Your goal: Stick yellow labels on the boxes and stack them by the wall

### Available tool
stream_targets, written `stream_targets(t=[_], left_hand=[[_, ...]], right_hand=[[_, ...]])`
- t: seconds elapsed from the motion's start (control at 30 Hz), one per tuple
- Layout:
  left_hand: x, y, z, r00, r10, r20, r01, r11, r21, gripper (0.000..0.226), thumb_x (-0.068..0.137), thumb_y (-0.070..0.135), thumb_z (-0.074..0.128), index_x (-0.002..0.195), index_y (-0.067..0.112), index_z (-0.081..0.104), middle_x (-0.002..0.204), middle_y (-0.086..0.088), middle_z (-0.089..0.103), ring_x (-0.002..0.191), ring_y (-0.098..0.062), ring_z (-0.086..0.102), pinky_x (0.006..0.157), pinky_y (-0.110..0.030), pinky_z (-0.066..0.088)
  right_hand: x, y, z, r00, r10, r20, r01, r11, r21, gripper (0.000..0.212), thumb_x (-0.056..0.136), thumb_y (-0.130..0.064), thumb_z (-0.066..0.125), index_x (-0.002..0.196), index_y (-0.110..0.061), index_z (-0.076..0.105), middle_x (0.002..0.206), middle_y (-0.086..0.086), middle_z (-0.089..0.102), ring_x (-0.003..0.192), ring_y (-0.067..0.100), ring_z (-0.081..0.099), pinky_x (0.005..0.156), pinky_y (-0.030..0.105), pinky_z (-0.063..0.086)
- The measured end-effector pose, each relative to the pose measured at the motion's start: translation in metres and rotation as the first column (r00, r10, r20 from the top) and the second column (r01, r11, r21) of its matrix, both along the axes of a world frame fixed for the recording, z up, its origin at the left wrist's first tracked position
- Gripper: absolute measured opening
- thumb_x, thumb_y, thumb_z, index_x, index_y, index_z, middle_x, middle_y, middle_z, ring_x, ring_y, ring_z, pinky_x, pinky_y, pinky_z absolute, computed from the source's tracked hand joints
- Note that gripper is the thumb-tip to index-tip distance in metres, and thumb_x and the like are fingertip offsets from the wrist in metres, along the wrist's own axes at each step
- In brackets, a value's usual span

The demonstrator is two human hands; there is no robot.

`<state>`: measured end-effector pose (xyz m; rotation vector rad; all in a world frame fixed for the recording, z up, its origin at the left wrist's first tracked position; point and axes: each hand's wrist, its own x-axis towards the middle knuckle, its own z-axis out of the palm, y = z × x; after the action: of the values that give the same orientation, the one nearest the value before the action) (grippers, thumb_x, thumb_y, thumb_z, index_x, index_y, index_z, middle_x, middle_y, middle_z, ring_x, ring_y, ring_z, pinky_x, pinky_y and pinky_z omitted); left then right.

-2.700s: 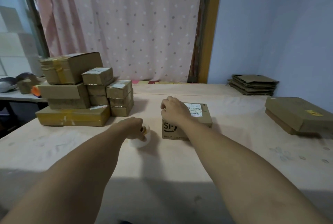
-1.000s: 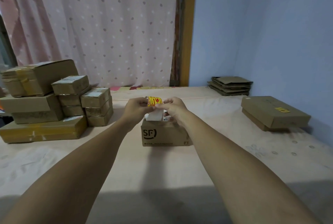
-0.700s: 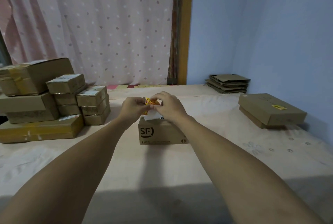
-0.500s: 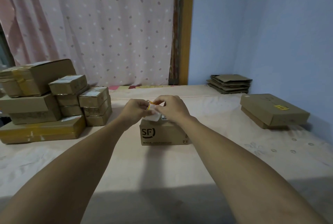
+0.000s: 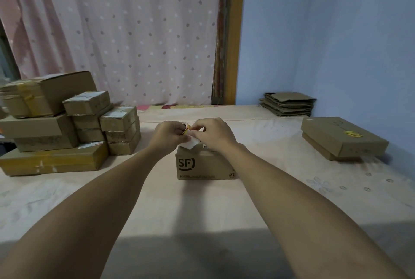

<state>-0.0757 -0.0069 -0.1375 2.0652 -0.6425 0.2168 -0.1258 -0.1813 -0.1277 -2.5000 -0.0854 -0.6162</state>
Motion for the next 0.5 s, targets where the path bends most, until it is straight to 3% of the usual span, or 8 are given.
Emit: stream_targets(t=[0.1,0.27,0.5], left_hand=[[0.003,0.003,-0.003,0.998,0.004,0.065,-0.009,0.997,0.074,0.008,0.078,0.007,0.080,0.083,0.004,0.074,0.078,-0.017,0.071,0.069,-0.020,0.053,0.066,-0.042,0.049],[0.002,0.008,-0.009,0.995,-0.005,0.102,-0.008,0.991,0.131,0.017,0.078,0.010,0.079,0.080,-0.003,0.067,0.076,-0.022,0.065,0.066,-0.019,0.042,0.061,-0.032,0.034],[0.003,0.014,-0.007,0.992,0.083,0.095,-0.092,0.991,0.094,0.021,0.077,0.010,0.081,0.087,-0.005,0.070,0.079,-0.023,0.065,0.070,-0.024,0.045,0.063,-0.033,0.035]], right_hand=[[0.002,0.001,-0.001,0.999,0.001,-0.033,0.001,0.998,0.064,0.020,0.086,-0.051,0.075,0.092,-0.034,0.081,0.093,-0.015,0.075,0.088,0.013,0.064,0.076,0.034,0.055],[0.002,0.001,-0.002,0.998,-0.021,-0.051,0.025,0.996,0.083,0.013,0.088,-0.043,0.072,0.089,-0.033,0.081,0.090,-0.015,0.074,0.089,0.012,0.065,0.071,0.030,0.049],[0.005,0.003,-0.003,0.999,-0.047,0.001,0.046,0.984,0.170,0.012,0.091,-0.032,0.071,0.094,-0.027,0.081,0.093,-0.010,0.076,0.091,0.013,0.067,0.082,0.036,0.059]])
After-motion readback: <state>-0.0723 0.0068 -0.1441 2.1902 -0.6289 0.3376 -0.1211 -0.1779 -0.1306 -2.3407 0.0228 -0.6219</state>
